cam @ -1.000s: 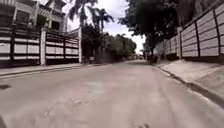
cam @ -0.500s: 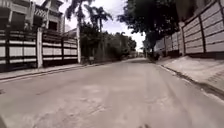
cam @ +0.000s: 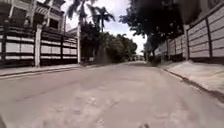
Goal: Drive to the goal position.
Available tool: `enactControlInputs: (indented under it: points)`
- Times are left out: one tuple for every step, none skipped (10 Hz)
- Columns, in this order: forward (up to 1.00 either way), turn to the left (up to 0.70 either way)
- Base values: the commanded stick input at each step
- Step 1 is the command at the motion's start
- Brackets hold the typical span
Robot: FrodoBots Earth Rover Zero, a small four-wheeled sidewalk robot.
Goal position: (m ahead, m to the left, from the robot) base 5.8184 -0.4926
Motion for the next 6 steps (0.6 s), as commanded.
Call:
enactControlInputs:
  points:
    - [0.70, 0.00]
    - [0.70, 0.00]
    - [0.70, 0.00]
    - [0.70, 0.00]
    - [0.70, 0.00]
    - [0.70, 0.00]
